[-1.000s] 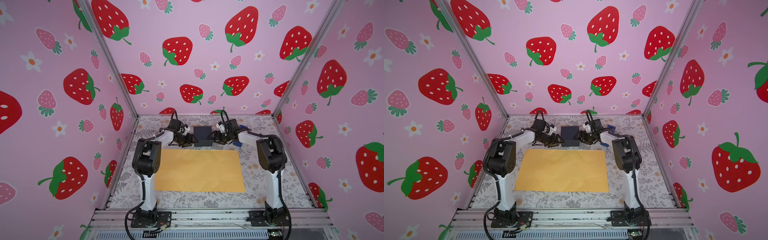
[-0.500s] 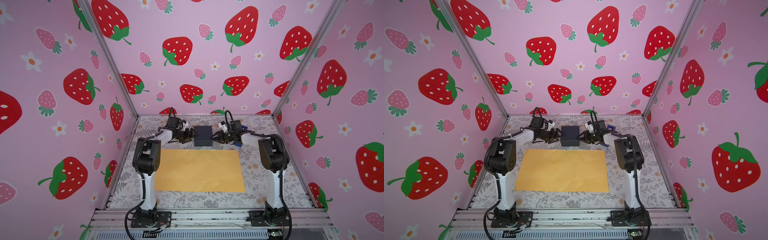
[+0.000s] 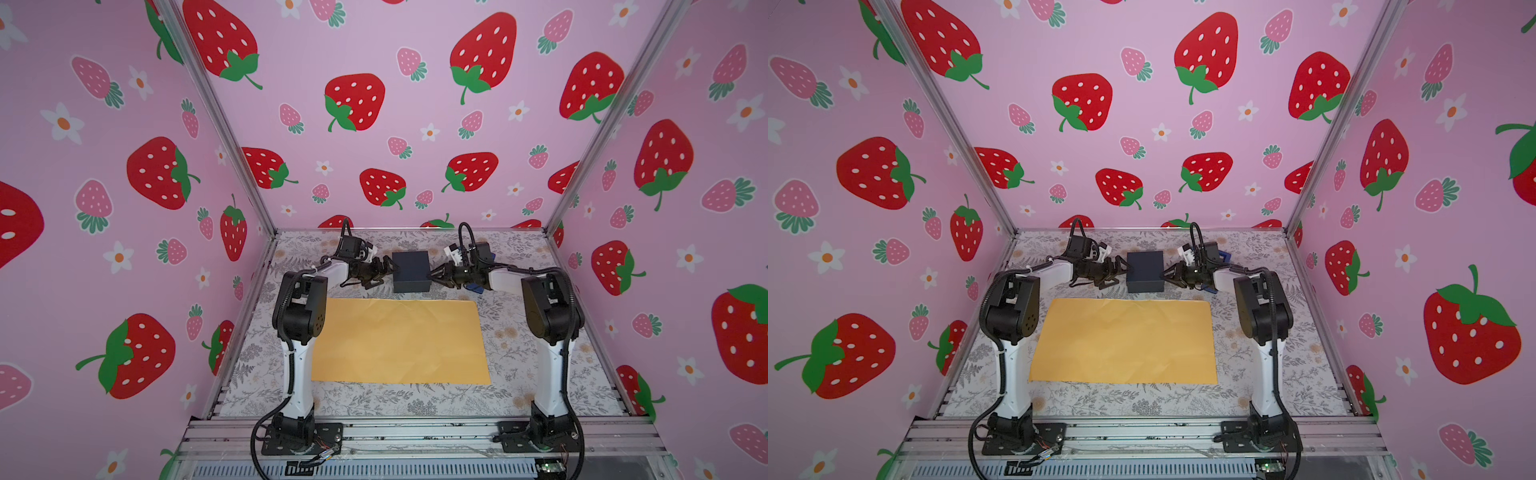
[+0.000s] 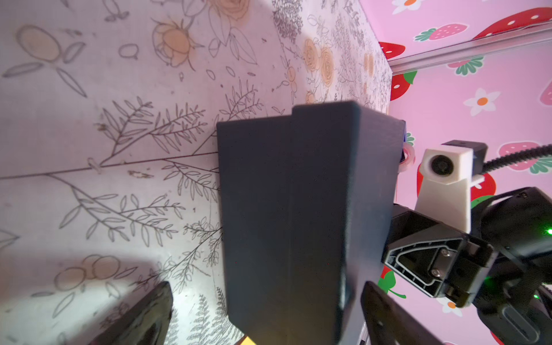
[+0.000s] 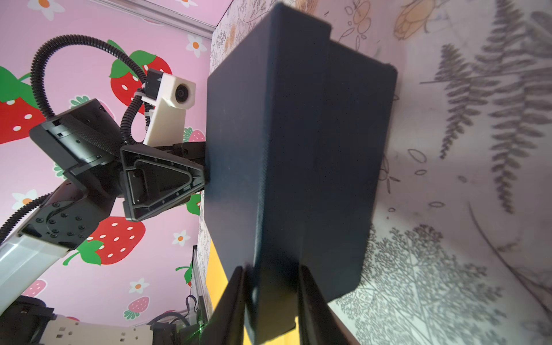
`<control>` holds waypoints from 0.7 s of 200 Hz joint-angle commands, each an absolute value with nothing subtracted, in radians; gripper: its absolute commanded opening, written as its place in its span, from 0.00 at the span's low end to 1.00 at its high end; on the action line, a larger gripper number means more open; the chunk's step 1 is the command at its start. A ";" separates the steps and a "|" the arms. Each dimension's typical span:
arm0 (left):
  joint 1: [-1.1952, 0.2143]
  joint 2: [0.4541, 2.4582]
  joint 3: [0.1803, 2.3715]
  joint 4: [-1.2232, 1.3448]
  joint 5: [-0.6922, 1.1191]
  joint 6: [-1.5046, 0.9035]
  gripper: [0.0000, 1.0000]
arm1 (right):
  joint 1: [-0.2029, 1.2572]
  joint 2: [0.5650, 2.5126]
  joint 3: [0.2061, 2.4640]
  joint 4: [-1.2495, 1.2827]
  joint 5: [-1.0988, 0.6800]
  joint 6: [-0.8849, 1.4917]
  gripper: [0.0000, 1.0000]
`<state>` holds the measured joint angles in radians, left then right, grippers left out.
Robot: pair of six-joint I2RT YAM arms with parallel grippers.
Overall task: Wrap a gift box in wrapping paper
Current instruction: Pick up the gift box from the top-center of the table.
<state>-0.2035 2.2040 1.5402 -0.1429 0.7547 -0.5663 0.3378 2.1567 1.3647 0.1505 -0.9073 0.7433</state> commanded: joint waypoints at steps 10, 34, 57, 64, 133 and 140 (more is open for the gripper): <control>-0.223 2.243 1.595 -0.073 0.806 -0.586 0.99 | 0.306 2.172 1.328 0.111 -0.860 0.749 0.23; -0.233 2.262 1.614 -0.068 0.814 -0.591 0.99 | 0.293 2.182 1.325 0.118 -0.867 0.758 0.25; -0.240 2.272 1.624 -0.066 0.818 -0.592 0.99 | 0.295 2.169 1.347 0.092 -0.841 0.739 0.43; -0.242 2.273 1.629 -0.069 0.816 -0.591 0.99 | 0.301 2.162 1.364 0.071 -0.829 0.723 0.49; -0.256 2.305 1.675 -0.129 0.794 -0.564 0.99 | 0.340 2.286 1.589 -0.032 -0.844 0.669 0.88; -0.256 2.306 1.679 -0.141 0.787 -0.557 0.99 | 0.346 2.306 1.616 -0.050 -0.841 0.666 0.89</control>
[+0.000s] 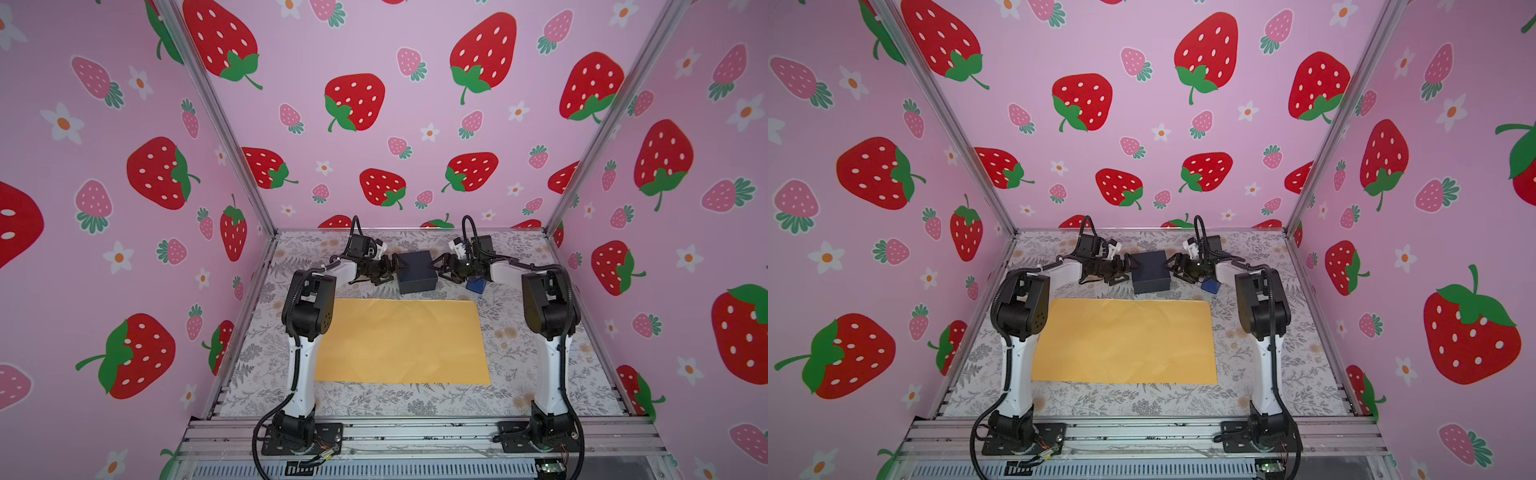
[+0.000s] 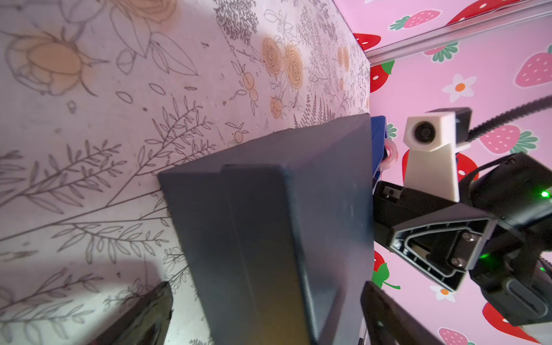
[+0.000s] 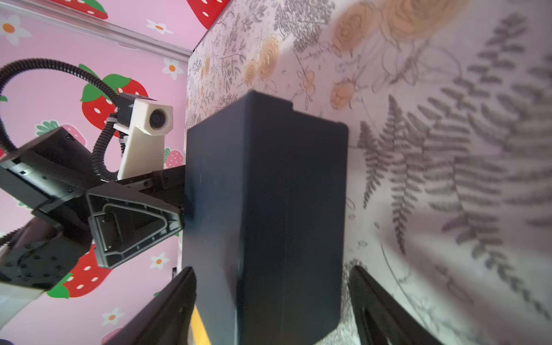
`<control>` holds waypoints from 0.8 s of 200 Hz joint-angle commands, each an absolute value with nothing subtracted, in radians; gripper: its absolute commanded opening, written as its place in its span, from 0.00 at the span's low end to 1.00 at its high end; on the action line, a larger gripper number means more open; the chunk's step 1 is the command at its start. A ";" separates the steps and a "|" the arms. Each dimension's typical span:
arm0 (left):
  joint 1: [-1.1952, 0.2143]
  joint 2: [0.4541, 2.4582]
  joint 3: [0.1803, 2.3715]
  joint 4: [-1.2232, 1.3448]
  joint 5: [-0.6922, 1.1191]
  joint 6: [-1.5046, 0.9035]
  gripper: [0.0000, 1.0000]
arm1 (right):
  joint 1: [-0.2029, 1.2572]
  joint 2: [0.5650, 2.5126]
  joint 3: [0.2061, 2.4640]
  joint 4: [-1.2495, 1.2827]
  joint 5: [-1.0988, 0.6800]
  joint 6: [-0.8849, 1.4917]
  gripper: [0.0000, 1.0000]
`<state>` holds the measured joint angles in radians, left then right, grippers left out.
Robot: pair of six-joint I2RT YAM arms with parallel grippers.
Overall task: Wrap a gift box in wrapping paper
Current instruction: Pick up the gift box from the top-center of the table.
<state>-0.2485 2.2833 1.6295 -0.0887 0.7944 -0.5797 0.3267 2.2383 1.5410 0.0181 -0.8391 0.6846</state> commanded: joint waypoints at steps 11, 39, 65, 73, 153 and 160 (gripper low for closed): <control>-0.257 2.305 1.683 -0.162 0.773 -0.544 0.99 | 0.355 2.332 1.652 -0.079 -0.841 0.662 0.89; -0.258 2.305 1.691 -0.203 0.763 -0.516 0.99 | 0.371 2.352 1.652 -0.067 -0.865 0.704 0.83; -0.255 2.285 1.685 -0.258 0.721 -0.471 0.99 | 0.373 2.316 1.551 0.059 -0.874 0.808 0.73; -0.254 2.272 1.676 -0.269 0.695 -0.457 0.99 | 0.370 2.308 1.519 0.108 -0.875 0.846 0.71; -0.243 2.226 1.524 -0.040 0.759 -0.574 0.99 | 0.335 2.288 1.380 0.371 -0.877 1.041 0.47; -0.240 2.228 1.510 -0.003 0.771 -0.603 0.99 | 0.331 2.289 1.379 0.376 -0.877 1.044 0.46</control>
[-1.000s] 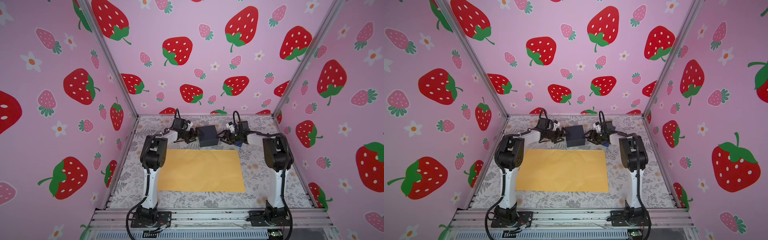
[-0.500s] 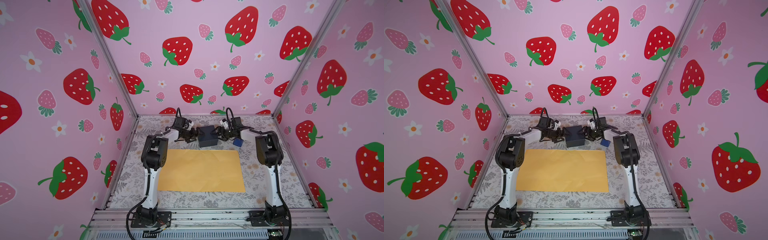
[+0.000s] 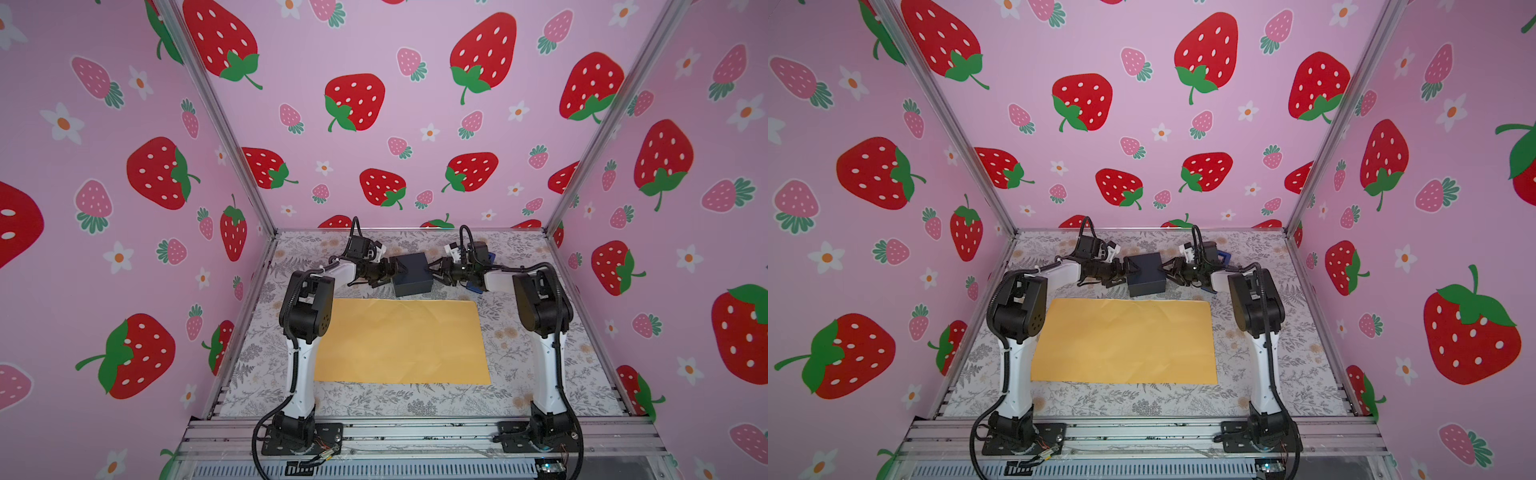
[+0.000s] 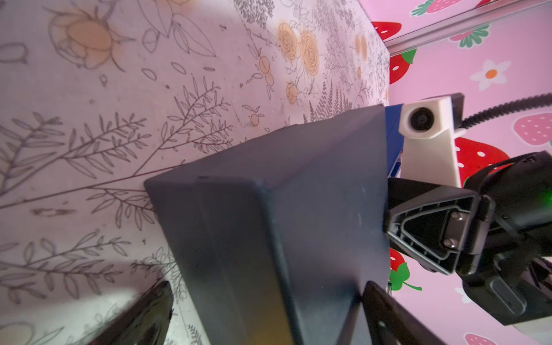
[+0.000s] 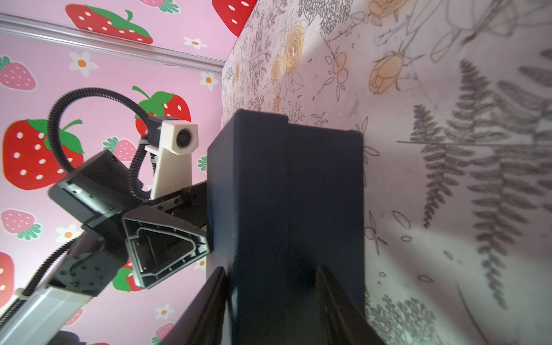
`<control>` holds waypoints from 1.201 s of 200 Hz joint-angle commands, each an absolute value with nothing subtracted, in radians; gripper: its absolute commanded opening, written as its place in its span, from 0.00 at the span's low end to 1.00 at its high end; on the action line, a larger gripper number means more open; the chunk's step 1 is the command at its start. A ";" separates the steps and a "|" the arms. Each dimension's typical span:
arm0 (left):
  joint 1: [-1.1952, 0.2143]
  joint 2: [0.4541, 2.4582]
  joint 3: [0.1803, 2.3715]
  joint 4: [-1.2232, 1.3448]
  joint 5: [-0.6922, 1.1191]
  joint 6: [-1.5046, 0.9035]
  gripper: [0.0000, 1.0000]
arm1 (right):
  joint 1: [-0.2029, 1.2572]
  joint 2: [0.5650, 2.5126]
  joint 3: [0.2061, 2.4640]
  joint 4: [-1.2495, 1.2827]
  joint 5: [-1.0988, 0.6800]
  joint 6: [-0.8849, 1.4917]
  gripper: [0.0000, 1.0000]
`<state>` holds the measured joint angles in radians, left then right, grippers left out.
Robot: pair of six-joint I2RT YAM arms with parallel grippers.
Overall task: Wrap a gift box in wrapping paper
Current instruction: Pick up the gift box from the top-center of the table.
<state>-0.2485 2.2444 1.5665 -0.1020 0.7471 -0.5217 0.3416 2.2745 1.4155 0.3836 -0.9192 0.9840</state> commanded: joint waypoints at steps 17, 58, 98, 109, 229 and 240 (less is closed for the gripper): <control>-0.235 2.234 1.488 0.073 0.799 -0.659 0.99 | 0.323 2.293 1.368 0.397 -0.882 1.066 0.44; -0.232 2.238 1.461 0.140 0.805 -0.698 0.99 | 0.307 2.303 1.352 0.399 -0.875 1.077 0.38; -0.232 2.244 1.464 0.083 0.765 -0.687 0.99 | 0.298 2.304 1.342 0.393 -0.868 1.071 0.36; -0.235 2.254 1.458 0.135 0.795 -0.719 0.99 | 0.298 2.304 1.344 0.391 -0.871 1.068 0.36; -0.262 2.261 1.442 0.299 0.826 -0.805 0.79 | 0.294 2.271 1.369 0.336 -0.858 1.022 0.45; -0.258 2.248 1.446 0.273 0.837 -0.790 0.79 | 0.293 2.244 1.400 0.257 -0.843 0.960 0.51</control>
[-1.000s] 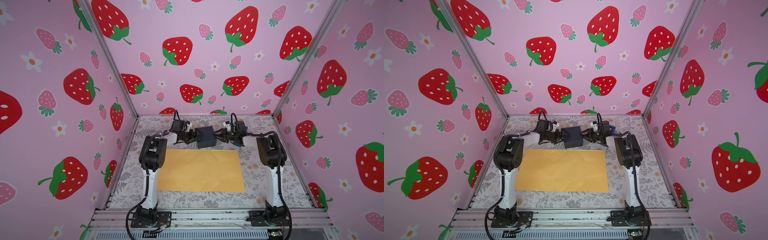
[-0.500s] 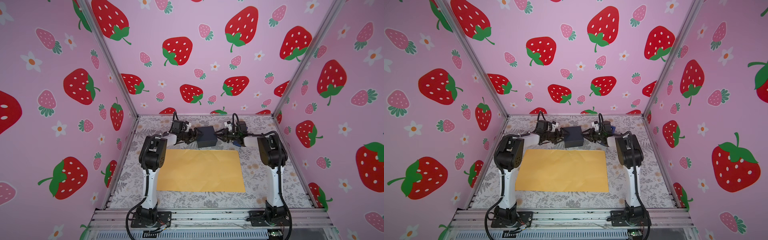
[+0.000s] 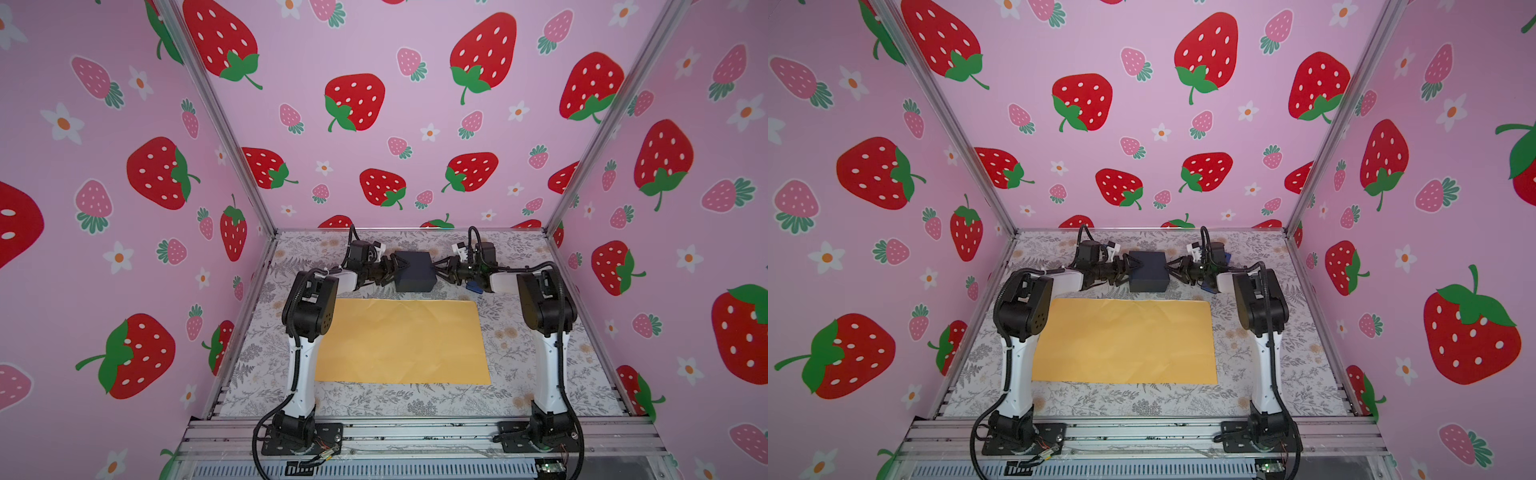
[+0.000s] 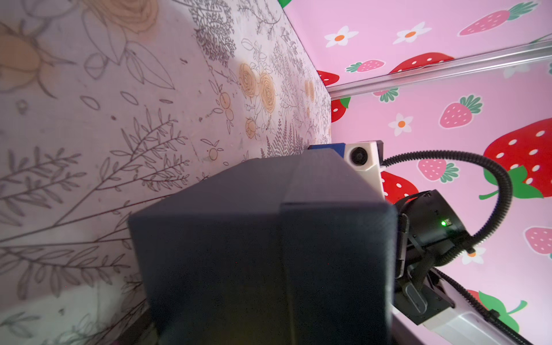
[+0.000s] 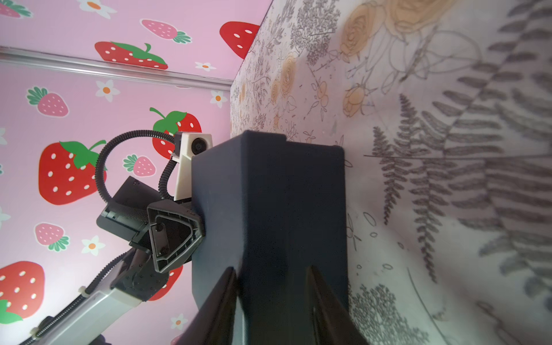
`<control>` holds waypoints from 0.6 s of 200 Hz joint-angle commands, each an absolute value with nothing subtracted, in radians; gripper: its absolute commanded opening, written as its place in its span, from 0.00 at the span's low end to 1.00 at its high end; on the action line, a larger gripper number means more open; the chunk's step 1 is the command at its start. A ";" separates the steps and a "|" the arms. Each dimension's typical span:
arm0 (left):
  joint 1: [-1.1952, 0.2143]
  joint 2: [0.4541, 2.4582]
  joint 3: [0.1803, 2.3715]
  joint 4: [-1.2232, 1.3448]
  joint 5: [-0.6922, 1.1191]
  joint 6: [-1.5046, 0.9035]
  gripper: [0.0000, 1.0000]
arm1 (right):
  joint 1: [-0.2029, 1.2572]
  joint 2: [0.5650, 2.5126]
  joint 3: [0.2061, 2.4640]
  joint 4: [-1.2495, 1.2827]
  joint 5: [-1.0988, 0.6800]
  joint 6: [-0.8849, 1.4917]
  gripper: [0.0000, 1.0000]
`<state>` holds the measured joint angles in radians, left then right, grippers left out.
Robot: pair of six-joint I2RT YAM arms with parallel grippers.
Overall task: Wrap a gift box in wrapping paper
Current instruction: Pick up the gift box from the top-center of the table.
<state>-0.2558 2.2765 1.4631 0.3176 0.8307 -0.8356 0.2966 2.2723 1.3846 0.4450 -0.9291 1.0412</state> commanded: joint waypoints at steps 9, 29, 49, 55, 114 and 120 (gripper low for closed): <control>-0.258 2.235 1.451 0.247 0.844 -0.774 0.78 | 0.292 2.209 1.421 0.195 -0.828 0.914 0.58; -0.252 2.181 1.444 0.182 0.845 -0.732 0.77 | 0.285 2.120 1.431 0.111 -0.802 0.841 0.65; -0.246 2.112 1.423 0.121 0.863 -0.698 0.77 | 0.285 2.025 1.428 0.001 -0.769 0.759 0.69; -0.245 2.088 1.415 0.096 0.869 -0.683 0.78 | 0.285 2.002 1.427 -0.040 -0.755 0.734 0.69; -0.247 1.771 1.113 0.011 0.891 -0.639 0.77 | 0.285 1.727 1.200 -0.068 -0.726 0.713 0.70; -0.247 1.734 1.070 0.012 0.886 -0.637 0.77 | 0.287 1.703 1.170 -0.055 -0.726 0.720 0.70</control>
